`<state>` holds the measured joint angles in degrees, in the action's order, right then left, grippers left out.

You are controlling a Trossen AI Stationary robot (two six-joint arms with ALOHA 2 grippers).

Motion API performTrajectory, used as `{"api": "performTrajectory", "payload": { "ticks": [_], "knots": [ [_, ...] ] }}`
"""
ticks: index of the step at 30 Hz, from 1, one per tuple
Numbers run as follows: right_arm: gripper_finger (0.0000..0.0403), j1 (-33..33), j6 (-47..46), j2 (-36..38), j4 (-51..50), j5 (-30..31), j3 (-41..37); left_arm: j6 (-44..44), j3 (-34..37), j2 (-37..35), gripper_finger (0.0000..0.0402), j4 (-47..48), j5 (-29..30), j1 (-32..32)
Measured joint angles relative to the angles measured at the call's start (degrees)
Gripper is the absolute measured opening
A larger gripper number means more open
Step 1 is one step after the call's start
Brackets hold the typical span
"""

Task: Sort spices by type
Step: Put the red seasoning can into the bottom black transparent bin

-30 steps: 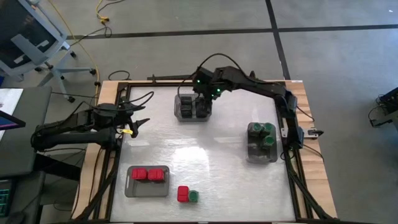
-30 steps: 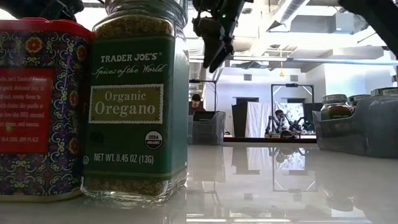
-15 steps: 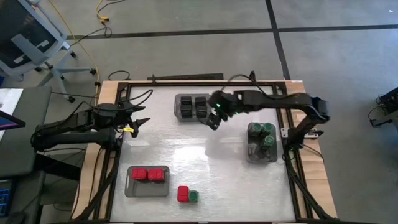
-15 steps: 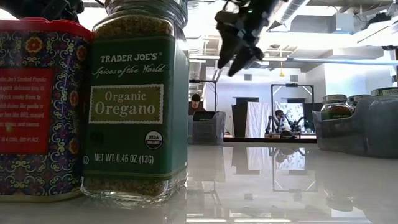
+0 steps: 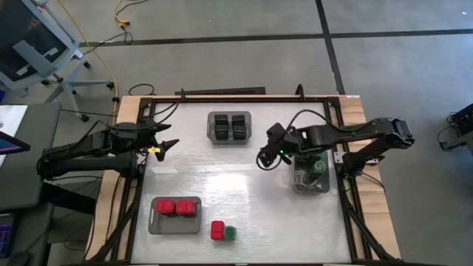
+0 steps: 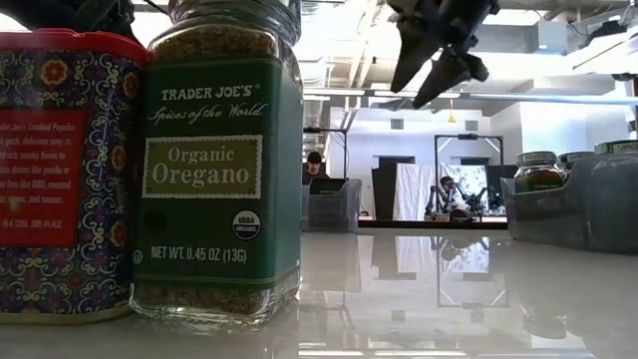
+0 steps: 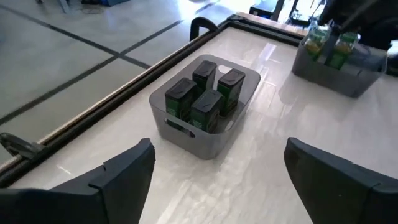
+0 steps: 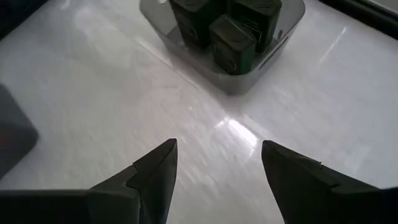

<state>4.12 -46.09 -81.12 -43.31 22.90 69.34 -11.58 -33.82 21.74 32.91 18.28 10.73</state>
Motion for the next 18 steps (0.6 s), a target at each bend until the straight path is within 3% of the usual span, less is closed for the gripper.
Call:
{"api": "performTrajectory", "payload": {
  "ticks": [10,18],
  "knots": [
    [0.0260,7.0,-0.1,3.7,-7.6,5.0,0.0,-19.1,0.0,3.2,0.0345,-2.5,-1.5,-1.0],
    [0.0260,18.0,-4.0,3.5,-12.0,4.8,0.0,-25.8,-3.5,24.7,0.0345,-7.9,1.1,-10.3]
  ]
}}
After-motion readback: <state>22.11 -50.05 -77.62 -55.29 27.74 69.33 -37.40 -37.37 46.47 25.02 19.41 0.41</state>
